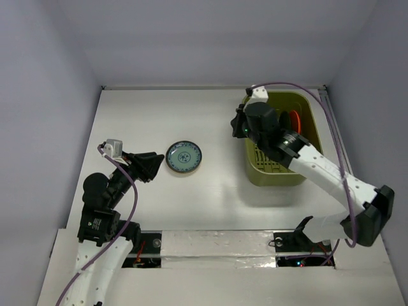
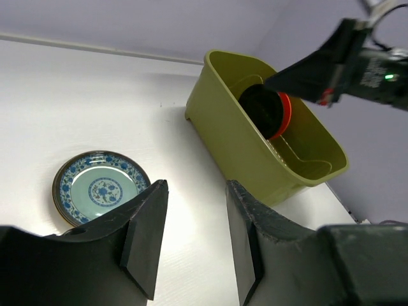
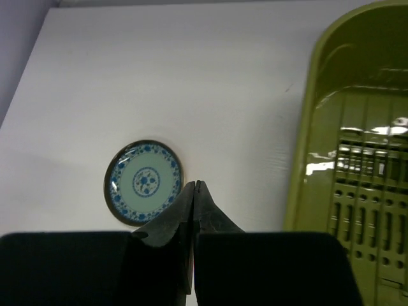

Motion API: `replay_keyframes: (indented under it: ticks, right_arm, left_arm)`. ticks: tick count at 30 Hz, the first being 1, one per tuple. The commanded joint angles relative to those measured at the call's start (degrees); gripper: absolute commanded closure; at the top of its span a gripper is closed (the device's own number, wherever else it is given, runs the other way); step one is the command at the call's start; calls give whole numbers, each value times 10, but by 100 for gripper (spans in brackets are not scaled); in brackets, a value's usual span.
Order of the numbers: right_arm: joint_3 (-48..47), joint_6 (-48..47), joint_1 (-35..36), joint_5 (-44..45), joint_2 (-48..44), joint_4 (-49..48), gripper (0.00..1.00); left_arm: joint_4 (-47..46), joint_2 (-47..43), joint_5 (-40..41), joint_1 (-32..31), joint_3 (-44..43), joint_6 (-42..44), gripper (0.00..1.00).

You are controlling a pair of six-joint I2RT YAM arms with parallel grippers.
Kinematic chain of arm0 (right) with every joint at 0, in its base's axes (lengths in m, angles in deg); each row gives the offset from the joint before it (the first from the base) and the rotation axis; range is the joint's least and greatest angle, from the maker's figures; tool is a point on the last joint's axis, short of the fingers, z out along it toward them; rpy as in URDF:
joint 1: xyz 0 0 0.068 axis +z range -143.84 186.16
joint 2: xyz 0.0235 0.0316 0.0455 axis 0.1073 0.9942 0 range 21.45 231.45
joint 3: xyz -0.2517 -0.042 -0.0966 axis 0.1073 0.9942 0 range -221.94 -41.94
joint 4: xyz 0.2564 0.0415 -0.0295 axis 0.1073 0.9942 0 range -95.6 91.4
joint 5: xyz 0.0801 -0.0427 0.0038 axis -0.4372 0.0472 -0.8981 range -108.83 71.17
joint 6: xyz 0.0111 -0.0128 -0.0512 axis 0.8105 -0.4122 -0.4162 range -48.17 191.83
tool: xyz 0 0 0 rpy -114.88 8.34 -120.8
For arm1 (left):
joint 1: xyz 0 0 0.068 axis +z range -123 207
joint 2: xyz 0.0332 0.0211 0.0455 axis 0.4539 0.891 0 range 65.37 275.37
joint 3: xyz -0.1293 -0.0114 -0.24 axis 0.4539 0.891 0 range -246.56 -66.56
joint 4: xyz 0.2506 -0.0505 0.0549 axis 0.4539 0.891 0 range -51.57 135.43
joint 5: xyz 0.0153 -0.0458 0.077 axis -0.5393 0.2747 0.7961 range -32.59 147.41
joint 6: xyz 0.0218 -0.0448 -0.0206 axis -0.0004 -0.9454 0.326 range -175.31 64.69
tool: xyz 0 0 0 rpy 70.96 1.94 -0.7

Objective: Unload the plates from the dish rack

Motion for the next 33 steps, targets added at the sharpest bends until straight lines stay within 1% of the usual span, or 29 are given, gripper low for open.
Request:
replay_keyframes:
  ticks: [1, 4, 5, 10, 13, 18, 25, 28, 31, 33]
  right_arm:
    - [-18, -30, -15, 90, -47, 58, 100]
    - [-3, -36, -42, 91, -92, 67, 100]
    - [2, -38, -61, 89, -103, 68, 100]
    - [51, -43, -117, 74, -165, 68, 100]
    - [66, -50, -141, 88, -177, 75, 100]
    - [68, -57, -164, 101, -167, 87, 100]
    - [72, -64, -174, 110, -154, 93, 100]
    - [83, -71, -194, 111, -149, 92, 98]
    - [84, -75, -210, 130, -142, 98, 93]
    - [80, -77, -215, 140, -129, 104, 84]
  left_arm:
    - [-27, 0, -4, 4, 4, 1, 65]
    - [-27, 4, -2, 4, 4, 1, 71]
    - [-27, 4, -2, 4, 4, 1, 76]
    - [-27, 11, 2, 4, 3, 2, 89]
    - [-26, 11, 3, 4, 4, 2, 92]
    - [-26, 11, 4, 4, 4, 2, 95]
    - [-26, 11, 3, 4, 3, 2, 95]
    - [-25, 8, 4, 4, 3, 2, 94]
    - [-24, 7, 5, 4, 3, 2, 91]
    - [-23, 5, 4, 4, 3, 2, 88]
